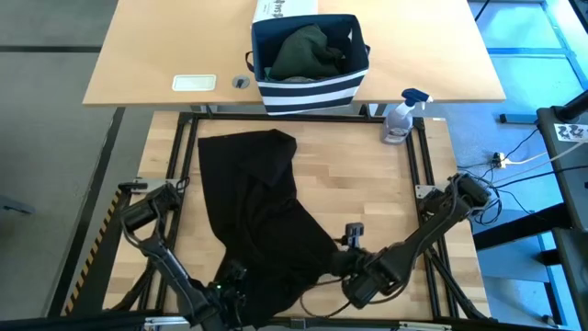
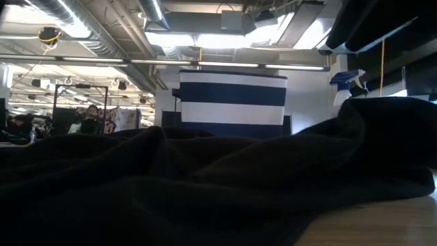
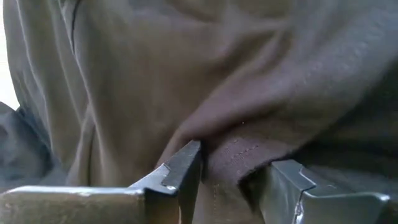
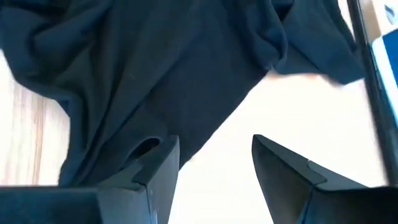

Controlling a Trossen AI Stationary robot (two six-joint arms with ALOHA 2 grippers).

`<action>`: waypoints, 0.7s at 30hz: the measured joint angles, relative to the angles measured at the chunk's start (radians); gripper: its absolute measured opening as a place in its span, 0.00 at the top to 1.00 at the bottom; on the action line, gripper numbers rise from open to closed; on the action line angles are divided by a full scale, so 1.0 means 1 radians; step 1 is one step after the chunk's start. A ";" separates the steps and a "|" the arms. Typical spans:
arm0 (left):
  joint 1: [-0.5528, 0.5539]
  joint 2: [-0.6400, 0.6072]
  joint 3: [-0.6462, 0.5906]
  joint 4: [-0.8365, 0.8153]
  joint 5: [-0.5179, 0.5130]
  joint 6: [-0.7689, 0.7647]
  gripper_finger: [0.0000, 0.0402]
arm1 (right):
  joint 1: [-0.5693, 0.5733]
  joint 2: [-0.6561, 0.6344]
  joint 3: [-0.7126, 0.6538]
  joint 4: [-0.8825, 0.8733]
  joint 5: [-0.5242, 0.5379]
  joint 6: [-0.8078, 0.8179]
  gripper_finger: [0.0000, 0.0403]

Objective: Fold Laundry from Bin
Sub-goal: Fold the black shirt

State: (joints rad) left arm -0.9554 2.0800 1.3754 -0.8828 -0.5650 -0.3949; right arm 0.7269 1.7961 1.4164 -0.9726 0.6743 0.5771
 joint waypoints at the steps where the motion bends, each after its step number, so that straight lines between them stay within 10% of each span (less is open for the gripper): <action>1: 0.013 0.000 0.000 0.006 0.007 0.010 0.69 | 0.000 -0.025 -0.038 0.029 0.000 0.015 0.50; 11: 0.012 -0.003 0.002 0.008 0.108 -0.006 0.72 | -0.065 -0.214 -0.513 0.560 -0.155 0.077 0.50; 21: -0.033 -0.003 0.002 0.003 0.120 -0.092 0.72 | -0.237 -0.163 -0.628 0.933 -0.336 -0.059 0.50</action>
State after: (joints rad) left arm -0.9882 2.0766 1.3773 -0.8803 -0.4448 -0.4871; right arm 0.4896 1.6333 0.7883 -0.0397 0.3386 0.5177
